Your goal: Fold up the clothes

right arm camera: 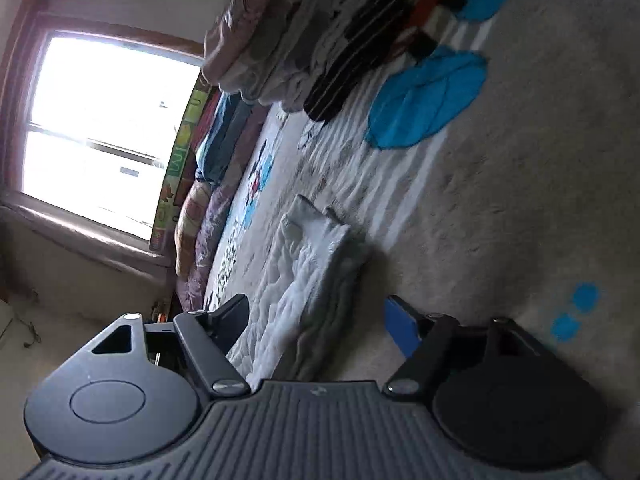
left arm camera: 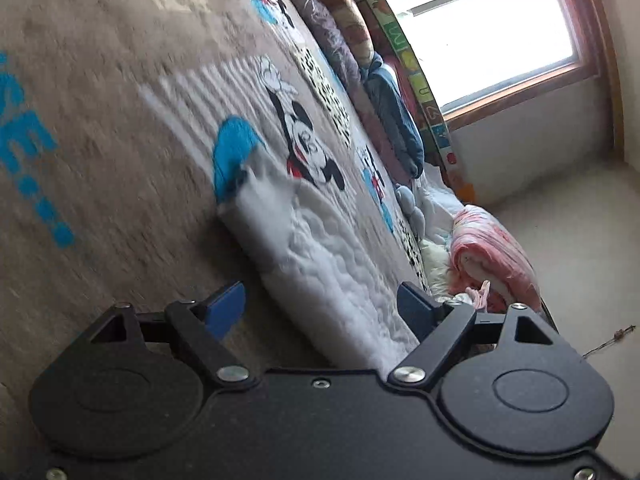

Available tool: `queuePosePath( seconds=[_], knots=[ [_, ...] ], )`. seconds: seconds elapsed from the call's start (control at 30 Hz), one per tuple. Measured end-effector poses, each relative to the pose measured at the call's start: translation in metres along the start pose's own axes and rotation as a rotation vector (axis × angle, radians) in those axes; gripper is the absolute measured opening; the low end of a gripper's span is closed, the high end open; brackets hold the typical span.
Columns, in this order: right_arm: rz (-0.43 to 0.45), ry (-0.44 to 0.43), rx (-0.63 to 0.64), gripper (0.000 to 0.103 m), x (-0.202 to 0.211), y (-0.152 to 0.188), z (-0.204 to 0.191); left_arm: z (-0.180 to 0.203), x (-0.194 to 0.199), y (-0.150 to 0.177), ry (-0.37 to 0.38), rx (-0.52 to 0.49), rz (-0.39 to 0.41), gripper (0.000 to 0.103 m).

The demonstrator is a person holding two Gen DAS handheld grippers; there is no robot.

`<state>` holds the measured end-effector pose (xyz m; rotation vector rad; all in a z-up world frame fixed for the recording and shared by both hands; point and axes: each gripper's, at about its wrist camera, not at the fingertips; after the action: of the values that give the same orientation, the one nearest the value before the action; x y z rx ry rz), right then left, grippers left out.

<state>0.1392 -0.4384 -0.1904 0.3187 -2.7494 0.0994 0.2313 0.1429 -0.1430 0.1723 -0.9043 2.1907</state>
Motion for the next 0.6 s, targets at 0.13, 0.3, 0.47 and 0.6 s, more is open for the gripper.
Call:
queuePosePath(
  seconds=[0.13,0.3,0.47,0.6],
  knots=[
    [0.018,0.013,0.021,0.073,-0.021,-0.004,-0.010,0.004,-0.016,0.003,-0.044,0.015,0.004,0.083],
    [0.065,0.020,0.078,0.063,-0.037,-0.003,-0.014,-0.001,-0.032,-0.004,-0.084,0.041,0.077,0.075],
    [0.085,0.016,0.083,0.023,-0.042,0.001,-0.007,0.003,-0.051,-0.010,-0.123,0.004,0.099,0.054],
    [0.105,-0.030,0.087,0.020,-0.027,0.004,-0.014,0.015,-0.057,-0.010,-0.146,-0.066,0.112,0.023]
  ],
)
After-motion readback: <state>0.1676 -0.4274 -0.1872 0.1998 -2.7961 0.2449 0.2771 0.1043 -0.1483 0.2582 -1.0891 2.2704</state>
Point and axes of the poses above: each gripper's, at about its wrist camera, not at the fingertips, and x roughly against the way its jaws point, z to its right, y to its underside, and after that the axes turned 14 degrees about -x, right-handed
